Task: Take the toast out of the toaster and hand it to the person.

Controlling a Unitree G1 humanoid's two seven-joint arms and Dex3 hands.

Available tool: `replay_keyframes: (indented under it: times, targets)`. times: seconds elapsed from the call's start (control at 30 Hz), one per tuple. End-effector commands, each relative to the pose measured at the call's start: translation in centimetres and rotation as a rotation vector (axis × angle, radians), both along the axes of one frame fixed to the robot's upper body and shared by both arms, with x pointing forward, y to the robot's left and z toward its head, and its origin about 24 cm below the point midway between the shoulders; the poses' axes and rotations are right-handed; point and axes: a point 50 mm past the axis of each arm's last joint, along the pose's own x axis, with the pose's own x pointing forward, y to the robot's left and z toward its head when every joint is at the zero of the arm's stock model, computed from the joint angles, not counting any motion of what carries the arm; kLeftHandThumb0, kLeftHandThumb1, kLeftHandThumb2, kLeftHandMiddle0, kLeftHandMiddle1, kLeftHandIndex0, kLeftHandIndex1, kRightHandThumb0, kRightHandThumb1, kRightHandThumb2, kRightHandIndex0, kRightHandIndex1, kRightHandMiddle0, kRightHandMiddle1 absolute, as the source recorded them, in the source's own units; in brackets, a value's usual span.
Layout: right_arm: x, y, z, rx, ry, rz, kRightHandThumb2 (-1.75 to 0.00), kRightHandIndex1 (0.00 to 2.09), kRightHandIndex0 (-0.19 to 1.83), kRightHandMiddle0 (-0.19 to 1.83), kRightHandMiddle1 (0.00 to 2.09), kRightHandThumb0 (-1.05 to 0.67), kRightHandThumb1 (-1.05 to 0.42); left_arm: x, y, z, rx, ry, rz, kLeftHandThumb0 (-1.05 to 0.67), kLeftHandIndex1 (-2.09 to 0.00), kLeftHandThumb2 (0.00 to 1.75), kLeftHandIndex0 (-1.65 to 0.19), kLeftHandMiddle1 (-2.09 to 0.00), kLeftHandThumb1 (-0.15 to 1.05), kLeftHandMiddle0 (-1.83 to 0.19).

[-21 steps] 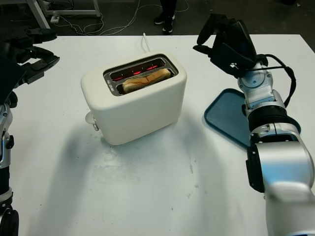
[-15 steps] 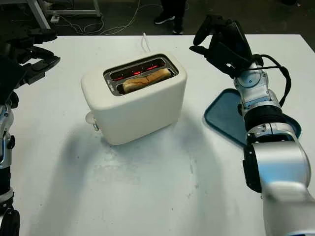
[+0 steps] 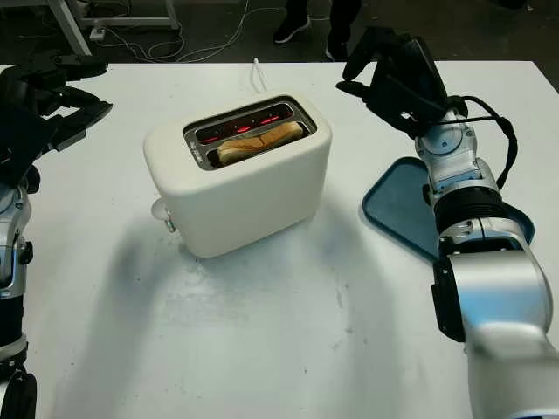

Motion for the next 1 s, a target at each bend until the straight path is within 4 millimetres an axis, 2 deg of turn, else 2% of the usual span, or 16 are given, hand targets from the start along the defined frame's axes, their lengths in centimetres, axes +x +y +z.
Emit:
replay_keyframes:
  times: [0.0,0.07,0.2,0.27,0.37,0.43,0.6,0.67,0.73,0.97]
  targets:
    - [-0.19,0.10,-0.10,-0.005,-0.021,0.003,-0.08,1.75,0.90,0.76,1.66,-0.52,-0.92,-0.03,-0.04,0.19,-0.003,-0.013,0.001,-0.26,-0.41,0.05,-0.63,-1.14,0.92,-0.38]
    - [-0.24,0.02,-0.04,-0.043,-0.037,-0.018,-0.08,1.74,0.89,0.81,1.52,-0.53,-0.92,-0.02,-0.01,0.16,-0.002,-0.012,0.001,-0.26,-0.41,0.06,-0.63,-1.14,0.92,-0.38]
    - [-0.24,-0.10,0.10,-0.065,-0.036,-0.038,-0.08,1.66,0.86,0.93,1.02,-0.53,-0.92,0.04,0.06,0.20,-0.016,-0.013,-0.004,-0.26,-0.43,0.05,-0.63,-1.14,0.91,-0.39]
    - [-0.24,-0.12,0.16,-0.071,-0.036,-0.041,-0.08,1.63,0.85,0.96,0.83,-0.52,-0.92,0.03,0.08,0.26,-0.021,-0.010,-0.002,-0.27,-0.44,0.05,-0.63,-1.14,0.91,-0.39]
    - [-0.25,-0.11,0.21,-0.042,-0.026,-0.026,-0.07,1.56,0.81,1.04,0.39,-0.48,-0.92,-0.07,0.05,0.42,-0.020,-0.015,-0.003,-0.24,-0.46,0.05,-0.62,-1.13,0.92,-0.38]
    - [-0.26,-0.09,0.25,-0.038,-0.026,-0.027,-0.07,1.44,0.81,1.06,0.23,-0.46,-0.92,-0.05,0.18,0.42,-0.018,-0.018,-0.007,-0.24,-0.47,0.05,-0.62,-1.14,0.91,-0.39]
    - [-0.32,-0.01,0.21,-0.029,-0.032,-0.025,-0.06,1.32,0.83,1.09,0.10,-0.46,-0.92,-0.06,0.37,0.35,-0.028,-0.011,-0.015,-0.24,-0.49,0.05,-0.61,-1.15,0.92,-0.40]
    - [-0.30,-0.06,0.15,-0.024,-0.026,-0.029,-0.06,1.60,0.76,1.09,0.05,-0.48,-0.92,-0.12,0.35,0.37,-0.025,-0.010,-0.014,-0.23,-0.50,0.06,-0.60,-1.15,0.92,-0.39]
    - [-0.31,-0.11,0.13,-0.029,-0.025,-0.037,-0.05,1.71,0.75,1.09,0.04,-0.49,-0.92,-0.17,0.33,0.41,-0.019,-0.009,-0.012,-0.22,-0.52,0.07,-0.59,-1.15,0.92,-0.39]
    - [-0.49,-0.24,0.23,0.036,-0.049,-0.031,-0.01,1.75,0.82,1.12,0.04,-0.48,-0.91,-0.46,0.47,0.45,-0.017,-0.009,-0.002,-0.21,-0.53,0.07,-0.57,-1.13,0.92,-0.37]
